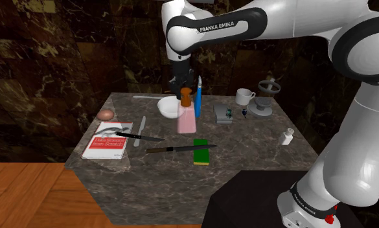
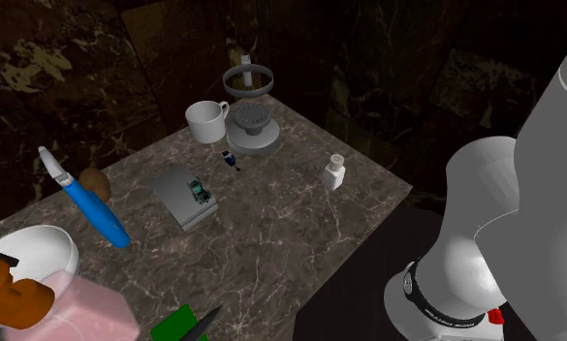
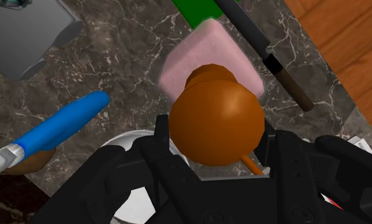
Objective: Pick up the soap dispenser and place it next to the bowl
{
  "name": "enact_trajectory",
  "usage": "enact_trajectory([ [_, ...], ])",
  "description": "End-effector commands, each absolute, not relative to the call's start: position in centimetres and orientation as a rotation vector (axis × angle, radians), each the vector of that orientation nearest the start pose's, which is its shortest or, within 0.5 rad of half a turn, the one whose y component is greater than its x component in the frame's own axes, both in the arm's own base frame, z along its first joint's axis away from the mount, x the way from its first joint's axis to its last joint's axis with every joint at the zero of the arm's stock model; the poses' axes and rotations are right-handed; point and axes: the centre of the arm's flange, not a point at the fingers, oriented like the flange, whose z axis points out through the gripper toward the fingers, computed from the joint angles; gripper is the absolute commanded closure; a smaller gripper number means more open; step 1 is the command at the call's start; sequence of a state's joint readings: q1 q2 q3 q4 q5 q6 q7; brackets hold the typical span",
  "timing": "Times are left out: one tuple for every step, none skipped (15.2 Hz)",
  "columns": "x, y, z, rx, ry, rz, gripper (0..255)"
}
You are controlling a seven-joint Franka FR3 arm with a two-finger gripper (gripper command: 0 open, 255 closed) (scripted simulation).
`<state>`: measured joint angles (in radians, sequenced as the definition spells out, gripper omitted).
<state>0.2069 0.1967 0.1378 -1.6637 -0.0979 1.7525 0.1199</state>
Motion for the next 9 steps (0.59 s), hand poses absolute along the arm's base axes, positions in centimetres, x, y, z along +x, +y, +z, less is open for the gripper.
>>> enact_trajectory([
  [58.0,19.2,47.1,-3.205,-0.397,0.14,255],
  [58.0,19.2,46.5,-3.205,-0.397,0.14,255],
  [58.0,19.2,46.0,-3.205,-0.397,0.14,255],
  [58.0,19.2,45.5,-3.205,-0.397,0.14,255],
  [58.0,19.2,44.9,-3.205,-0.397,0.14,255],
  [58.0,19.2,44.4,-3.205,-0.397,0.14,255],
  [58.0,19.2,43.9,-3.205,-0.397,0.14,255],
  [58.0,19.2,43.4,-3.205,-0.397,0.14,255],
  [58.0,19.2,42.8,-3.205,-0.397,0.14,255],
])
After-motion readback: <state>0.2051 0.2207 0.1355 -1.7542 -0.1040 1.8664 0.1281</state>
